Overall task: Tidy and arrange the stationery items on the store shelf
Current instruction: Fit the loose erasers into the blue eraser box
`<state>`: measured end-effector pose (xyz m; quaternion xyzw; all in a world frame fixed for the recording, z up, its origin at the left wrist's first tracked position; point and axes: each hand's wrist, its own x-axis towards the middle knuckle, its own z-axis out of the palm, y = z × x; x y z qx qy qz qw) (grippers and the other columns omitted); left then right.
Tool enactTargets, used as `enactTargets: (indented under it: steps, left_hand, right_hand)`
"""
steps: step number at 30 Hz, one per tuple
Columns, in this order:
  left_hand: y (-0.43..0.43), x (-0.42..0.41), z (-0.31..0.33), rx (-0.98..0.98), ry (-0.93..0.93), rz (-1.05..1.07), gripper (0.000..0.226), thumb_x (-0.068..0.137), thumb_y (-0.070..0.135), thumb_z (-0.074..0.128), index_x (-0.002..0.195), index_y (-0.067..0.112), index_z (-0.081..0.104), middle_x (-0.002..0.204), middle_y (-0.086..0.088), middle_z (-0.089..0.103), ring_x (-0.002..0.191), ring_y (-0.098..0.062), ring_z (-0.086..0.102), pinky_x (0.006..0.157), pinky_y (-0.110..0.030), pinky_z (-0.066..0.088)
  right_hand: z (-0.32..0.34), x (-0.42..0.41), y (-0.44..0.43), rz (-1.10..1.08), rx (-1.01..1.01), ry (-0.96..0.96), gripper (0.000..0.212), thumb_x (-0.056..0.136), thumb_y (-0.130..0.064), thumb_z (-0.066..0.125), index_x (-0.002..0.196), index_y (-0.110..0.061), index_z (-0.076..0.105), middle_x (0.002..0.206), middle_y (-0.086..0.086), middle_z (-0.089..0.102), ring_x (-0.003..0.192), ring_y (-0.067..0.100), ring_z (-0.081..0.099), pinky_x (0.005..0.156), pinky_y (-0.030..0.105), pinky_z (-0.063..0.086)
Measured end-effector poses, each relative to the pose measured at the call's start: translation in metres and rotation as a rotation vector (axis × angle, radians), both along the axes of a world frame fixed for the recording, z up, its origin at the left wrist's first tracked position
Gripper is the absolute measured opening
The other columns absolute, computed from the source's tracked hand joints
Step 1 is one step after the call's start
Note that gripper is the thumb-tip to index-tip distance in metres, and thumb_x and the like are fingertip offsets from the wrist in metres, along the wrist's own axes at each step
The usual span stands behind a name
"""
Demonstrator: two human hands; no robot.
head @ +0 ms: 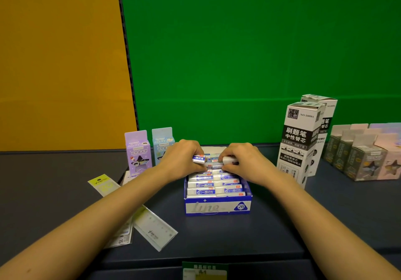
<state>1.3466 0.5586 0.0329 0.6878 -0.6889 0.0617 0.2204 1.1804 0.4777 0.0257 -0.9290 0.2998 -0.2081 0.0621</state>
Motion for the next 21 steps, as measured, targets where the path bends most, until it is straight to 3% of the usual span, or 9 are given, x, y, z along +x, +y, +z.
enactTargets:
  steps: [10,14,17,21]
  left_hand:
    - [0.003,0.002,0.002,0.06,-0.035,-0.025,0.018,0.081,0.025,0.063,0.085,0.008,0.068,0.104,-0.005,0.062,0.092,-0.022,0.058,0.076,-0.037,0.049]
    - [0.011,0.005,0.008,0.074,0.104,-0.019,0.034,0.075,0.036,0.06,0.097,0.011,0.064,0.102,-0.009,0.063,0.089,-0.023,0.058,0.079,-0.041,0.049]
    - [0.017,0.004,0.014,0.12,0.257,-0.038,0.019,0.088,0.026,0.052,0.097,0.01,0.053,0.099,-0.009,0.06,0.087,-0.023,0.054,0.076,-0.035,0.045]
    - [0.021,0.004,0.019,0.216,0.279,-0.041,0.012,0.094,0.024,0.041,0.085,0.016,0.041,0.081,0.002,0.048,0.078,-0.017,0.04,0.067,-0.028,0.034]
  right_hand:
    - [0.0,0.0,0.0,0.012,0.006,-0.041,0.019,0.083,-0.025,0.063,0.1,-0.019,0.067,0.106,0.003,0.066,0.098,0.023,0.059,0.083,0.039,0.048]
    - [0.003,-0.001,0.002,0.076,0.015,-0.06,0.026,0.084,-0.035,0.062,0.103,-0.019,0.066,0.106,0.003,0.066,0.097,0.02,0.058,0.084,0.034,0.045]
    - [0.004,0.0,0.005,0.112,0.061,-0.044,0.032,0.088,-0.042,0.053,0.107,-0.019,0.065,0.107,0.004,0.063,0.098,0.019,0.056,0.085,0.032,0.043]
    - [0.004,0.003,0.007,0.11,0.133,0.001,0.03,0.092,-0.039,0.043,0.108,-0.02,0.059,0.105,0.001,0.059,0.097,0.018,0.053,0.085,0.034,0.042]
